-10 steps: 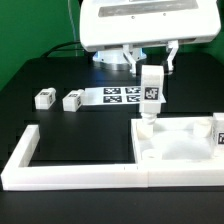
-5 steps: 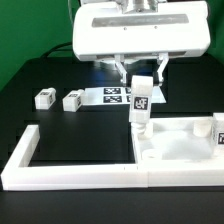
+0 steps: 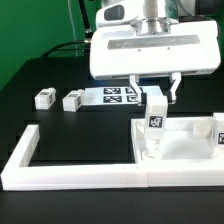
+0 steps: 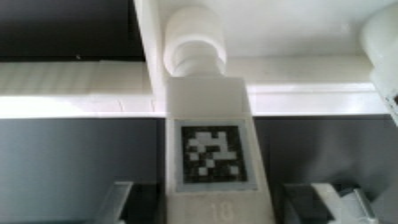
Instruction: Assemble square table
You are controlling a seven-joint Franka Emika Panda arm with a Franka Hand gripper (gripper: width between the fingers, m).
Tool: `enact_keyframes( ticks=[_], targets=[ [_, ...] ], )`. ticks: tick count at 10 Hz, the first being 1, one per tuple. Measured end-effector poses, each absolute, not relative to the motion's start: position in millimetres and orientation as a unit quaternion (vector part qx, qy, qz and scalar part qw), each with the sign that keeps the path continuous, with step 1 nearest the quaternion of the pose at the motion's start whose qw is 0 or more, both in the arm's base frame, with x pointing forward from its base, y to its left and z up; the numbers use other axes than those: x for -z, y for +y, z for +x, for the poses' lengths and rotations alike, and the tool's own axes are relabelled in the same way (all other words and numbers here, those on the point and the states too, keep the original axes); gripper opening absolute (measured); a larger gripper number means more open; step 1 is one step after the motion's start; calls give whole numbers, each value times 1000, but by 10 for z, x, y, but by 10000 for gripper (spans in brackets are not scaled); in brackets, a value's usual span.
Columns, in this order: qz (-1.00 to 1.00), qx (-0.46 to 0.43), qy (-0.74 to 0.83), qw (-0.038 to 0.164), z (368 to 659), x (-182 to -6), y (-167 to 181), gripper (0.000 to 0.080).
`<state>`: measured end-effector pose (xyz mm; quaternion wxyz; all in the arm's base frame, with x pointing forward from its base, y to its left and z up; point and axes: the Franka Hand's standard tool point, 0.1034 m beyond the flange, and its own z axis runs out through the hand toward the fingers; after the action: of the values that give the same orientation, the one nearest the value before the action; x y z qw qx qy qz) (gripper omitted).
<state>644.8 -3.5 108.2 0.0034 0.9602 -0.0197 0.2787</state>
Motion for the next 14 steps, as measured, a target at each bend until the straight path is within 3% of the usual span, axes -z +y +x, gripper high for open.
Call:
enact_keyframes(
  ticks=[14],
  targets=[
    [958,-287,-22,12,6480,-920,-77,292]
  ],
)
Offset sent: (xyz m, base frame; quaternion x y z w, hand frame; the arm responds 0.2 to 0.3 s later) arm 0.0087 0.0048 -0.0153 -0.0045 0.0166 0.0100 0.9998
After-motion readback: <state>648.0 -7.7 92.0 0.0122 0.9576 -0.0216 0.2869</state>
